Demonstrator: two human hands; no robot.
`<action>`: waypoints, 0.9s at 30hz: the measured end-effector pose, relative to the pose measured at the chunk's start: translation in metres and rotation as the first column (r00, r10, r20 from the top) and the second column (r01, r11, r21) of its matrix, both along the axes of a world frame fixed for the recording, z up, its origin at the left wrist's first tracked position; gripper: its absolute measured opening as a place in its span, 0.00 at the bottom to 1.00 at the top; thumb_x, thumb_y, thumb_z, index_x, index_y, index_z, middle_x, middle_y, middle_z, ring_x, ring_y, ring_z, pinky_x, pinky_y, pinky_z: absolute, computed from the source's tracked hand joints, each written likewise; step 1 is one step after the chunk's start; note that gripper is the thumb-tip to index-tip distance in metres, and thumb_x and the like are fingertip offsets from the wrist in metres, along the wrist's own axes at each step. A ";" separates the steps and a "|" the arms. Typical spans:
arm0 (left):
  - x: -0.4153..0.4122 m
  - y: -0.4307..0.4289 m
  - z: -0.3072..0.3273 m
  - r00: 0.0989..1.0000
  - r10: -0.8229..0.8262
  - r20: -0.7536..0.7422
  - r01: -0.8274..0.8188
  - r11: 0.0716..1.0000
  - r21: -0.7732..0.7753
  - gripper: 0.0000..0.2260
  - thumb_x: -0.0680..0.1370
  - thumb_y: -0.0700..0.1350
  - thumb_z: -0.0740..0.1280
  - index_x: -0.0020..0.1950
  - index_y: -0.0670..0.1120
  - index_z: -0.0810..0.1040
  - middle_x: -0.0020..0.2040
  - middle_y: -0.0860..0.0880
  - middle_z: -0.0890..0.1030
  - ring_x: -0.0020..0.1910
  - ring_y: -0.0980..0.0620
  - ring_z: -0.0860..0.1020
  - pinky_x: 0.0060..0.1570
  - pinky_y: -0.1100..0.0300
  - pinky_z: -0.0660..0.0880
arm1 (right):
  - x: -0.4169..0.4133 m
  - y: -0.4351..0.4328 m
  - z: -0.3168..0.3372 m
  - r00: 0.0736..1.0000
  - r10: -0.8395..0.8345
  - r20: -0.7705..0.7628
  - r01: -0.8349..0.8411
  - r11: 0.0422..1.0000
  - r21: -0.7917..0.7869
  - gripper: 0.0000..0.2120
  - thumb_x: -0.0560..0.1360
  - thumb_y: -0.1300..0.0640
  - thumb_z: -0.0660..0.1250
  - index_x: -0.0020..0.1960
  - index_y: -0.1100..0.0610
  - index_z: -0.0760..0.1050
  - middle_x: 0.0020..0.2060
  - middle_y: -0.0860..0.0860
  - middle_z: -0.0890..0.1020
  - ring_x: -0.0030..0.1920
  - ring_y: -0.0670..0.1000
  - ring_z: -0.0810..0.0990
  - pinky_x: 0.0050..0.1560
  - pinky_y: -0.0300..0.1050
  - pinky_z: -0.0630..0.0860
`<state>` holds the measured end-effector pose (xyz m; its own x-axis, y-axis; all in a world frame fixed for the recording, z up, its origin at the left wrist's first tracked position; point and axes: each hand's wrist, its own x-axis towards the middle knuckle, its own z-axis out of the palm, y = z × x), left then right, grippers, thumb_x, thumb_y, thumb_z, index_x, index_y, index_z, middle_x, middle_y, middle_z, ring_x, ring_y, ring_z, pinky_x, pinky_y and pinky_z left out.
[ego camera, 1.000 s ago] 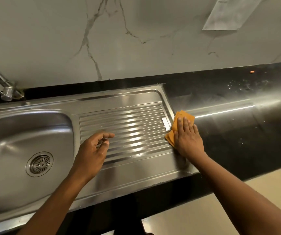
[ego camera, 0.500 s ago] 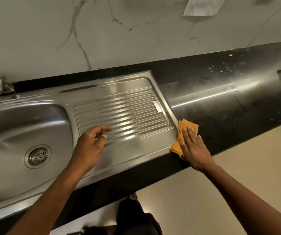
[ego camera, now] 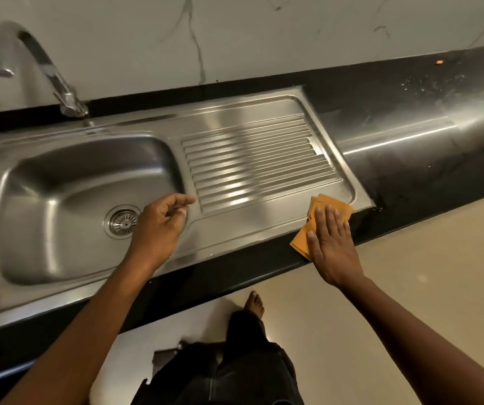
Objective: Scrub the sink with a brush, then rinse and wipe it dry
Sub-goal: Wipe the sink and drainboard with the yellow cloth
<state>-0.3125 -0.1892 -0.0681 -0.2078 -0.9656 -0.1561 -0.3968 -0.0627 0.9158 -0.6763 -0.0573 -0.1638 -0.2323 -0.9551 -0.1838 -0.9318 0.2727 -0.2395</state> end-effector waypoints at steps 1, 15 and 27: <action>0.009 0.003 0.002 1.000 0.008 0.001 -0.008 1.000 -0.003 0.15 0.84 0.40 0.64 0.58 0.59 0.83 0.57 0.62 0.83 0.58 0.62 0.80 0.58 0.61 0.76 | 0.014 0.001 0.000 1.000 0.015 0.001 -0.015 1.000 -0.003 0.33 0.85 0.37 0.38 0.83 0.49 0.30 0.83 0.49 0.34 0.82 0.48 0.31 0.82 0.55 0.37; 0.112 0.037 -0.005 0.982 0.188 0.029 -0.188 0.982 0.000 0.14 0.82 0.39 0.64 0.59 0.55 0.84 0.58 0.60 0.84 0.53 0.64 0.81 0.54 0.70 0.76 | 0.212 0.004 0.004 0.922 0.386 0.000 -0.386 0.922 0.031 0.34 0.86 0.40 0.42 0.83 0.53 0.31 0.82 0.51 0.32 0.82 0.52 0.31 0.83 0.59 0.41; 0.154 0.070 0.003 0.958 0.285 -0.021 -0.284 0.958 0.044 0.14 0.84 0.39 0.62 0.62 0.53 0.82 0.60 0.60 0.83 0.53 0.65 0.80 0.47 0.76 0.74 | 0.351 -0.005 0.009 0.776 0.631 0.014 -0.631 0.775 0.028 0.33 0.86 0.38 0.39 0.84 0.52 0.34 0.83 0.53 0.36 0.82 0.54 0.31 0.83 0.58 0.40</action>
<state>-0.1588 -0.1191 -0.0654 0.0703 -0.9784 -0.1943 -0.3326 -0.2066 0.9202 -0.3249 -0.0627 -0.1544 0.4210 -0.8814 -0.2140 -0.8967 -0.3689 -0.2448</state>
